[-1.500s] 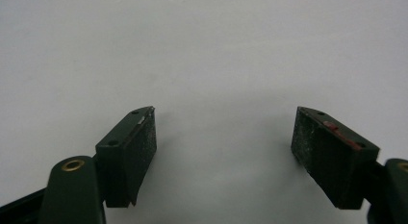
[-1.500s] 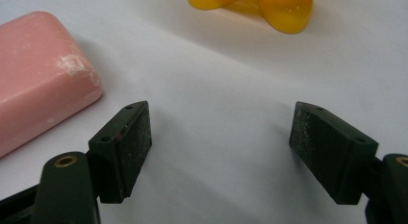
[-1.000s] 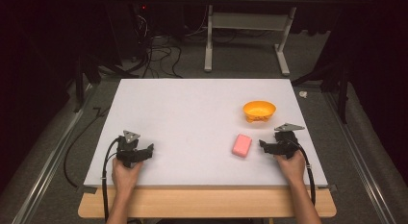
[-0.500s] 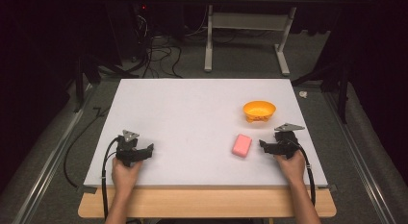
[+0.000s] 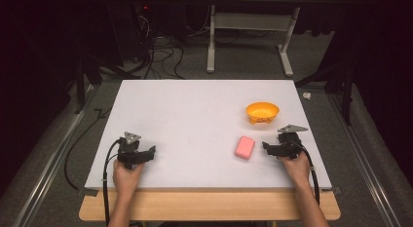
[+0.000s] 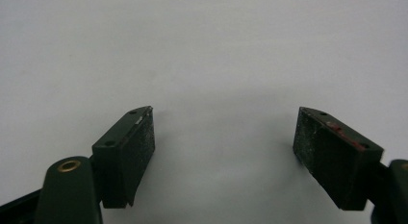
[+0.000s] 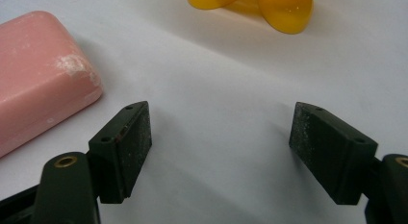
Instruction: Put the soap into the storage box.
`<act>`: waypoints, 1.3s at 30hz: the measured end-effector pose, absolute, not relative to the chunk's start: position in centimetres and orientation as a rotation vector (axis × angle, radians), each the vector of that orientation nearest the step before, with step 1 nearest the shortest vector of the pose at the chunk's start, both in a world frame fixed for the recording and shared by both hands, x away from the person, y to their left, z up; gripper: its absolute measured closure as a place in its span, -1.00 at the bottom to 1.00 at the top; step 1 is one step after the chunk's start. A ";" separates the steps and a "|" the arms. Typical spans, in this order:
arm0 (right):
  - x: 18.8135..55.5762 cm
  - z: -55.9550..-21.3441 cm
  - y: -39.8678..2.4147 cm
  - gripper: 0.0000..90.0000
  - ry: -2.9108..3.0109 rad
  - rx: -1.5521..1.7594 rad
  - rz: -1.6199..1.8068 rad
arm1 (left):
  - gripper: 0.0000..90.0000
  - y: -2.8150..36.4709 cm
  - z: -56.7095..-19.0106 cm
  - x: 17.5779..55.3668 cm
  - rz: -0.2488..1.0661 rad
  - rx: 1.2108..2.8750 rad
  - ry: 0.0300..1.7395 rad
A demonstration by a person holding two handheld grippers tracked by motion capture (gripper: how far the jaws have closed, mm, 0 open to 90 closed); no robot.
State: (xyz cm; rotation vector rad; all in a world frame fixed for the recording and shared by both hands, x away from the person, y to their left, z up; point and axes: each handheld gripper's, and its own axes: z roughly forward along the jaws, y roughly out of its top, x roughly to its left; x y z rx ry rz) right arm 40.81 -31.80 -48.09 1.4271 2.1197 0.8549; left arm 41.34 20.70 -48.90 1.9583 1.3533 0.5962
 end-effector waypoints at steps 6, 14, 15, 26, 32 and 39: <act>40.8 -48.0 -31.6 -0.48 2.124 1.417 0.836 | -0.50 20.7 -48.9 41.3 0.597 1.958 1.353; 40.1 -47.0 -31.6 -0.54 2.133 1.378 0.882 | -0.50 20.7 -48.9 41.3 0.595 1.959 1.354; 40.0 -46.8 -31.5 -0.54 2.132 1.363 0.877 | -0.50 20.7 -48.9 41.4 0.594 1.959 1.354; 39.1 -46.1 -31.3 -0.59 2.179 1.312 0.921 | -0.50 20.7 -48.9 41.4 0.593 1.959 1.355; 38.6 -45.5 -30.8 -0.69 2.204 1.271 0.975 | -0.50 20.7 -48.9 41.3 0.594 1.960 1.354; 38.5 -44.3 -29.6 -0.72 2.228 1.201 1.029 | -0.50 20.7 -48.9 41.3 0.594 1.959 1.354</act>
